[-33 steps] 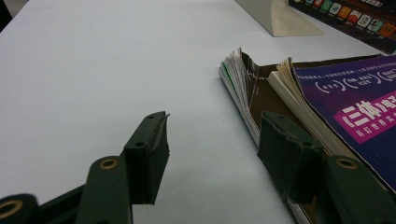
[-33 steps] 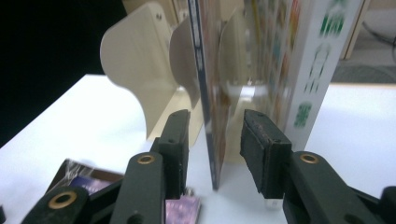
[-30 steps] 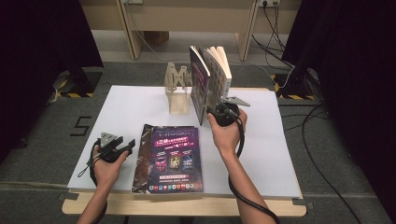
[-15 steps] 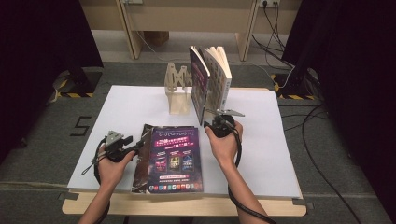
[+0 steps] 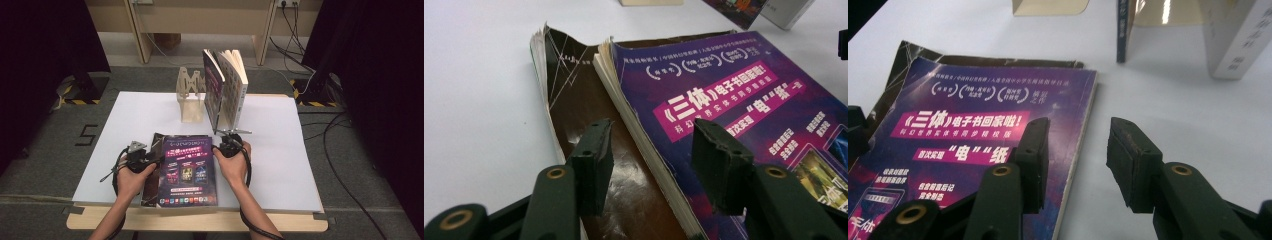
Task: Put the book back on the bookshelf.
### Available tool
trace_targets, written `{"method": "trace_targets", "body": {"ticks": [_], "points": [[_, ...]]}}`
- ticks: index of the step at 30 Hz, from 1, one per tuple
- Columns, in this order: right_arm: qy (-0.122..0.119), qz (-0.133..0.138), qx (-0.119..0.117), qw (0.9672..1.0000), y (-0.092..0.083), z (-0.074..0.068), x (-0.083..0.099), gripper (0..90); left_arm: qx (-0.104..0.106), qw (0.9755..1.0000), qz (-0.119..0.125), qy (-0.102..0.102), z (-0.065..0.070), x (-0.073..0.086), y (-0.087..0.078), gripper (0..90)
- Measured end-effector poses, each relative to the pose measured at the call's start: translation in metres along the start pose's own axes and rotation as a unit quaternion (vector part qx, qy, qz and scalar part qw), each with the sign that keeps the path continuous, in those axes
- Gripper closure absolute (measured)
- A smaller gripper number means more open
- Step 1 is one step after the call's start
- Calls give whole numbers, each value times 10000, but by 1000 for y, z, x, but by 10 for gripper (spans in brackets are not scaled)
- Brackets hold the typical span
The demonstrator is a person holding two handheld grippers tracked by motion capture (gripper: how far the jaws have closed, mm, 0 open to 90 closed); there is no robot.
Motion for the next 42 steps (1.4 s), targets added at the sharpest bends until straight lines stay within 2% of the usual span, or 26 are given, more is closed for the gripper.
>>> {"method": "trace_targets", "body": {"ticks": [7, 11, 13, 15, 24, 28, 31, 33, 37, 39, 42], "points": [[55, -240, -128, 9996, 9, -3, 6, 607, 44, 9999, -124, -1, 3, 1, 5, 512], [32, -374, -146, 9992, 14, -4, 10, 600, 64, 9998, -169, -73, 3, 2, 8, 522], [-40, -389, -80, 9992, 15, -6, 12, 600, 66, 9998, -178, -89, 4, 2, 8, 527], [15, -426, -189, 9989, 17, -7, 13, 598, 108, 9997, -196, -121, 4, 2, 9, 534], [37, -519, -271, 9983, 21, -10, 16, 584, 287, 9989, -274, -244, 7, 1, 12, 565], [66, -512, -285, 9983, 21, -10, 17, 576, 265, 9986, -319, -337, 8, 0, 11, 565], [44, -480, -214, 9986, 22, -12, 17, 566, 121, 9988, -304, -367, 10, -1, 11, 596], [73, -467, -189, 9987, 22, -13, 17, 559, 104, 9986, -302, -414, 10, -2, 9, 617], [57, -436, -137, 9989, 23, -14, 18, 556, 222, 9983, -183, -503, 10, -5, 4, 632], [69, -448, -151, 9989, 23, -14, 17, 557, 349, 9975, -80, -615, 11, -7, 1, 646], [68, -469, -122, 9988, 22, -14, 18, 556, 526, 9966, 0, -636, 15, -8, -6, 693]]}}
Point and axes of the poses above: each handheld gripper's, and its own axes: y roughly forward along the jaws, x roughly out of its underside, z roughly to its right, the point moved 4 cm from there along y, roughly forward along the jaws, and after that the axes turned 9 degrees about -z, right-handed, at the moved point
